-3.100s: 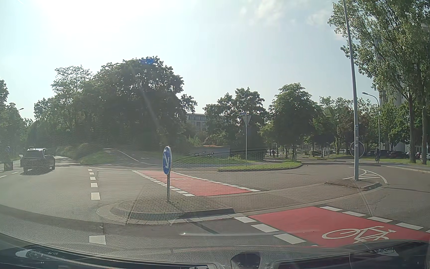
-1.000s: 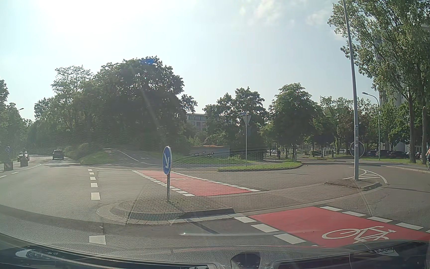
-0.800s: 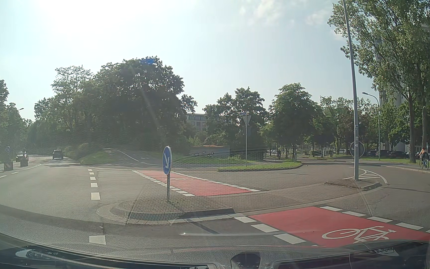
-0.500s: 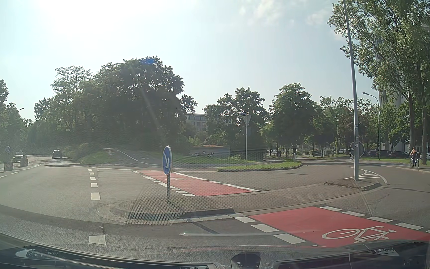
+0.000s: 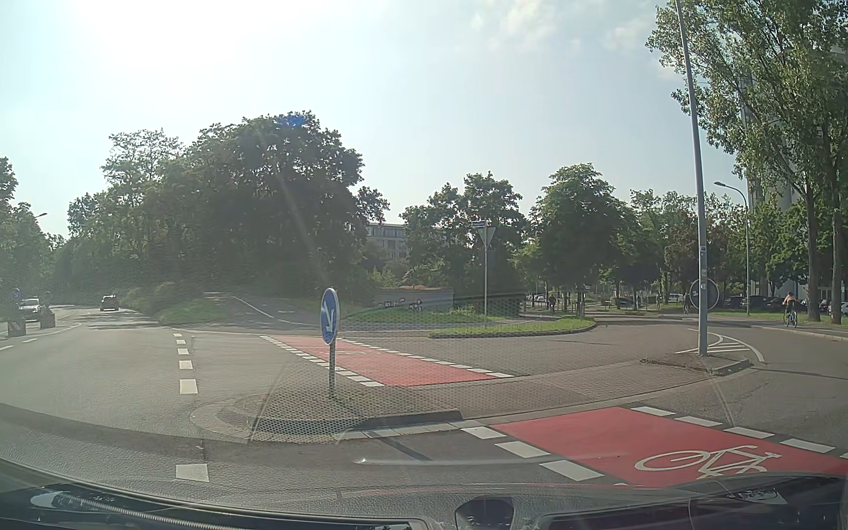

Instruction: Follow the waypoints while adhering to traffic rules and regulations

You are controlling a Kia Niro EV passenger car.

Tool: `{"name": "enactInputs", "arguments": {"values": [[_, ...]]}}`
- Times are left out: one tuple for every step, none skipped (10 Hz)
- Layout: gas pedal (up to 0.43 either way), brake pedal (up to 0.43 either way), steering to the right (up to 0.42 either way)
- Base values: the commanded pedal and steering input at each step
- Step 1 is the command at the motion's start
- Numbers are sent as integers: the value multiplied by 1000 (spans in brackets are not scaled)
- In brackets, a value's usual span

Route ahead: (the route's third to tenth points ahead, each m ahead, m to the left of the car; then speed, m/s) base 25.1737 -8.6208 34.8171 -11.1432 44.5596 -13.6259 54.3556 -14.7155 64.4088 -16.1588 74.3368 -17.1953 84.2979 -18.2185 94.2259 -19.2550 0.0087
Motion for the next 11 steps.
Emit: {"name": "enactInputs", "arguments": {"values": [[0,207,421],[0,207,421],[0,207,421],[0,134,421],[0,6,421],[0,0,421],[0,0,421],[0,0,419],[0,0,417],[0,0,414],[0,0,414]]}}
